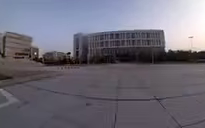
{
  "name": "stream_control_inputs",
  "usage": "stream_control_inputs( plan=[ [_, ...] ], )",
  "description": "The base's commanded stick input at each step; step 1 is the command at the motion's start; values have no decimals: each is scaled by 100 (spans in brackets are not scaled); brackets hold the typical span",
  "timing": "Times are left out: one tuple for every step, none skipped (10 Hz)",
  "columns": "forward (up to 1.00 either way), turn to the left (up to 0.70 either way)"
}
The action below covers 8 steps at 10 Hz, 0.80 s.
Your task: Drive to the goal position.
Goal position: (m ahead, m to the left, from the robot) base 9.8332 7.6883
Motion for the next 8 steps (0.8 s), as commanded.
stream_control_inputs(
  plan=[
    [70, 14],
    [70, 7],
    [70, 0],
    [70, 0],
    [70, 0],
    [70, 0],
    [70, 0],
    [70, 0]
  ],
)
